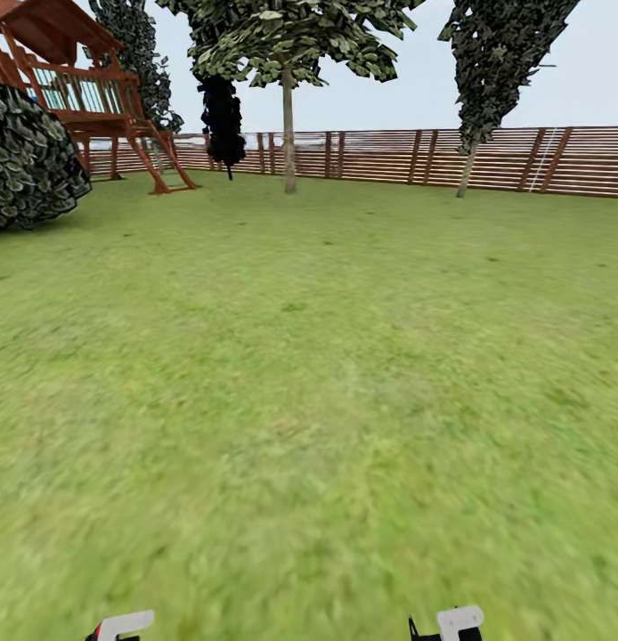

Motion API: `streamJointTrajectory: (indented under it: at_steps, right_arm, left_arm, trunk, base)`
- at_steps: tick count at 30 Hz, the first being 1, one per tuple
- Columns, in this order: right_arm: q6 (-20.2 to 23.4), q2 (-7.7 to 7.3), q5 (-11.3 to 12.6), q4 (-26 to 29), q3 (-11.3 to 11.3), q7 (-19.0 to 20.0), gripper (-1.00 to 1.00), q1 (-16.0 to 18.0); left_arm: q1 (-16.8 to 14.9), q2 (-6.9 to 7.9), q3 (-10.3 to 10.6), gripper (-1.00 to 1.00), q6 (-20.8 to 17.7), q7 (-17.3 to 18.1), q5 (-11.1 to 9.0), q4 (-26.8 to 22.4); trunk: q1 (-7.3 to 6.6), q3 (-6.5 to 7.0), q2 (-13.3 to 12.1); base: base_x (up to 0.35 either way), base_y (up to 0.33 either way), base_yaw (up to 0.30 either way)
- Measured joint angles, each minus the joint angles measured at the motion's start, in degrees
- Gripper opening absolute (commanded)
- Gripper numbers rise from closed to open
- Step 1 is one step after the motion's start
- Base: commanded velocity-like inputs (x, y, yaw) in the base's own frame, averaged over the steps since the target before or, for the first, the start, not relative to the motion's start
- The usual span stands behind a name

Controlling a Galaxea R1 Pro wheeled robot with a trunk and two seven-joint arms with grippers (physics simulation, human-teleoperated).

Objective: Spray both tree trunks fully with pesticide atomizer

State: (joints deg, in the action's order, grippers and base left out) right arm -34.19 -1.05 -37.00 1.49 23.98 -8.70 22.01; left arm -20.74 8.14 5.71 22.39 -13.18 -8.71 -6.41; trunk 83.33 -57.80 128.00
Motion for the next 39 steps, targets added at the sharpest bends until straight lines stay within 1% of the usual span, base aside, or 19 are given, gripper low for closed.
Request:
streamJointTrajectory:
  at_steps: [8, 19, 23, 39]
  right_arm:
    - [0.0, 0.00, 0.0, 0.0, 0.0, 0.0, 1.00, 0.0]
    - [0.0, 0.00, 0.0, 0.0, 0.0, 0.0, 1.00, 0.0]
    - [0.0, 0.00, 0.0, 0.0, 0.0, 0.0, 1.00, 0.0]
    - [0.0, 0.00, 0.0, 0.0, 0.0, 0.0, 1.00, 0.0]
  left_arm:
    - [0.0, -0.10, 0.0, -1.00, 0.0, 0.0, 0.0, 0.1]
    - [0.0, -0.31, 0.0, -1.00, 0.2, 0.4, 0.1, 1.3]
    - [0.0, -0.60, 0.0, -1.00, 0.2, 0.5, 0.1, 1.9]
    - [0.0, -0.58, 0.0, -1.00, 0.2, 0.4, 0.0, 1.9]
  trunk:
    - [0.00, 0.00, 0.0]
    - [0.00, 0.00, 0.0]
    - [0.00, 0.00, 0.0]
    - [0.00, 0.00, 0.0]
  base:
    - [0.340, 0.000, 0.000]
    - [0.340, 0.000, 0.000]
    - [0.340, 0.000, 0.000]
    - [0.340, 0.000, 0.000]
